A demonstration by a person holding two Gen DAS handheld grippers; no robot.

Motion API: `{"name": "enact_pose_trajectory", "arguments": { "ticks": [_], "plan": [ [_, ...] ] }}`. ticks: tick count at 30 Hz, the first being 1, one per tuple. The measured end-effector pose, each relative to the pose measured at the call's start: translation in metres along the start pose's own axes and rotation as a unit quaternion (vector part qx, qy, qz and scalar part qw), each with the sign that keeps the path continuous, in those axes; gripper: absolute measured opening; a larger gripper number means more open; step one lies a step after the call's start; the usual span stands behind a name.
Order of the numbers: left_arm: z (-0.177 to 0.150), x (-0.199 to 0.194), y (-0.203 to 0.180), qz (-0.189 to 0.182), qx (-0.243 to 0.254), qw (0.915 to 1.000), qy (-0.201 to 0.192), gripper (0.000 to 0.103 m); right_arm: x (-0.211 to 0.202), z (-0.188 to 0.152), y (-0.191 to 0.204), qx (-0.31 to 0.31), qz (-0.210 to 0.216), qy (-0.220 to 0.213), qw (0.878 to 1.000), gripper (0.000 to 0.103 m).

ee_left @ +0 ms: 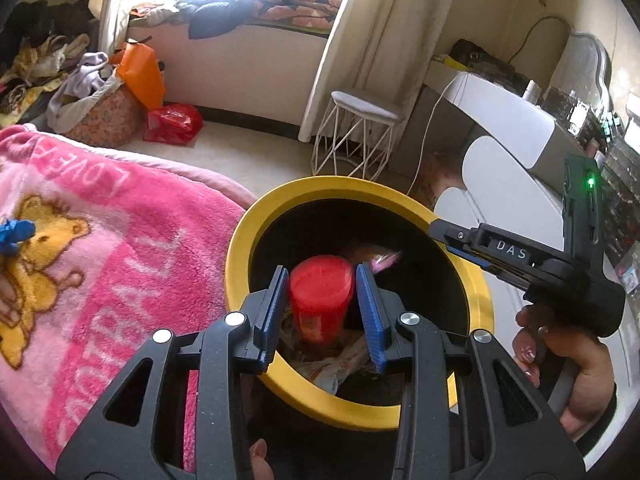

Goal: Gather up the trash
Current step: 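Open both tools to drop the packet and can into the bin, then move both tools back over the blue wrapper and brown candy wrapper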

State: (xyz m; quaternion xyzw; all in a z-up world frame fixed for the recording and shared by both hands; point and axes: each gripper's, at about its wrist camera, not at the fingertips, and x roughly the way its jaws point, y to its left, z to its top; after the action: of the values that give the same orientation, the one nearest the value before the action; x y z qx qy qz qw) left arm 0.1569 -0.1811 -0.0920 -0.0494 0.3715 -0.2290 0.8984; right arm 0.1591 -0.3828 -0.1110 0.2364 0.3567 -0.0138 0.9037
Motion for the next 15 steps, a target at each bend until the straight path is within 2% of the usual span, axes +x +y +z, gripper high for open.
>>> {"name": "enact_pose_trajectory", "arguments": {
  "ticks": [3, 4, 6, 9, 15],
  "plan": [
    [0.0, -0.005, 0.004, 0.003, -0.009, 0.9999, -0.01, 0.068, -0.002, 0.001, 0.001, -0.001, 0.003, -0.006, 1.0, 0.046],
    [0.001, -0.008, 0.005, 0.003, -0.01, 0.9999, -0.013, 0.071, -0.003, 0.001, 0.002, -0.003, 0.005, -0.008, 1.0, 0.047],
    [0.001, -0.014, 0.007, 0.008, -0.013, 0.9997, -0.021, 0.084, -0.005, 0.001, 0.005, -0.009, 0.004, -0.012, 1.0, 0.049],
    [0.001, -0.023, 0.011, 0.024, -0.013, 0.9991, -0.033, 0.091, -0.007, 0.001, 0.01, -0.022, 0.005, -0.019, 1.0, 0.052],
    [0.002, -0.045, 0.023, 0.063, -0.015, 0.9959, -0.064, 0.092, -0.013, 0.0, 0.027, -0.051, 0.009, -0.033, 0.998, 0.055]
  ]
}}
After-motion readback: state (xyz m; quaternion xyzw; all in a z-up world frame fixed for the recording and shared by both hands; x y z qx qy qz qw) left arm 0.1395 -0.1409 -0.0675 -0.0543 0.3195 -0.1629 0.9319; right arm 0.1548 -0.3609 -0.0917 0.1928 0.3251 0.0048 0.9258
